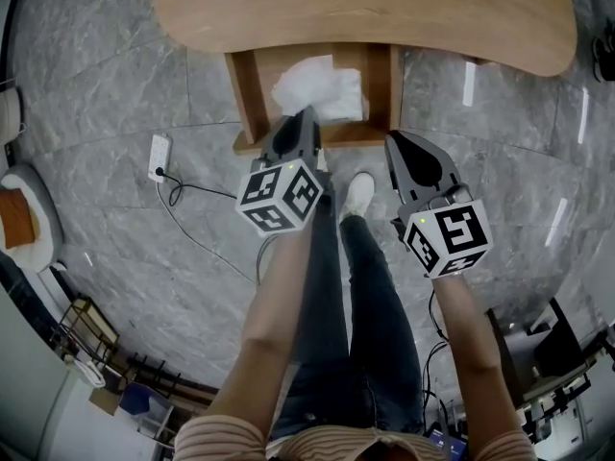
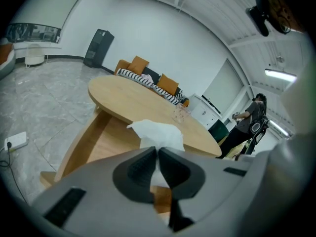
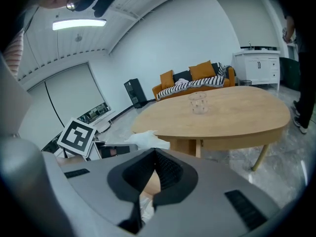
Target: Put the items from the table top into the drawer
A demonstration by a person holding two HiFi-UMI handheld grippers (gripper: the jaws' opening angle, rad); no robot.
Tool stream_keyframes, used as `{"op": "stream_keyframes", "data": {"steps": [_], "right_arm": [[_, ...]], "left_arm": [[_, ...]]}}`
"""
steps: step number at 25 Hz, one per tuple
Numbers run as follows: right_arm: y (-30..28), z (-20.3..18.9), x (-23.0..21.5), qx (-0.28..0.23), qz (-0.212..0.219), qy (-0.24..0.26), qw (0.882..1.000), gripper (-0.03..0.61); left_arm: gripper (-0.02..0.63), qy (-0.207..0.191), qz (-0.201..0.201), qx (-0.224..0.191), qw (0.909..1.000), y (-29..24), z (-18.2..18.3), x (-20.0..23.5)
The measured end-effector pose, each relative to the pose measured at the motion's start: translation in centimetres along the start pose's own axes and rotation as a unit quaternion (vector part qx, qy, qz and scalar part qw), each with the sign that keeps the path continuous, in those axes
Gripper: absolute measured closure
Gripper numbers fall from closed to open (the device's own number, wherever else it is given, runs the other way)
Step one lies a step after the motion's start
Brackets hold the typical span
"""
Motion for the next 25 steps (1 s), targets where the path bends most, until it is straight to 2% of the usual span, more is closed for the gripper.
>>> {"op": "stream_keyframes", "data": {"steps": [9, 25], "right_arm": [[-0.1, -2.9, -1.9, 0.004, -0.008, -0.01, 1.0, 0.571], [-0.2, -6.1, -2.8, 0.023, -0.011, -0.024, 0.999, 0.571]], "left_arm": [[0.586, -0.008, 0.0, 0.02, 0.9998, -3.9, -4.5, -0.4], [0.586, -0.009, 0.03, 0.051, 0.9982, -8.4, -7.7, 0.3]]}}
Point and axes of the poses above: the fingertips, and each gripper's own axes: y backward along the fingers, x to its left, z out of its top, the point moved 7 cm from there along y, backward along the fingers, and after that the axes turned 6 degrees about z, right-handed, at the moved point
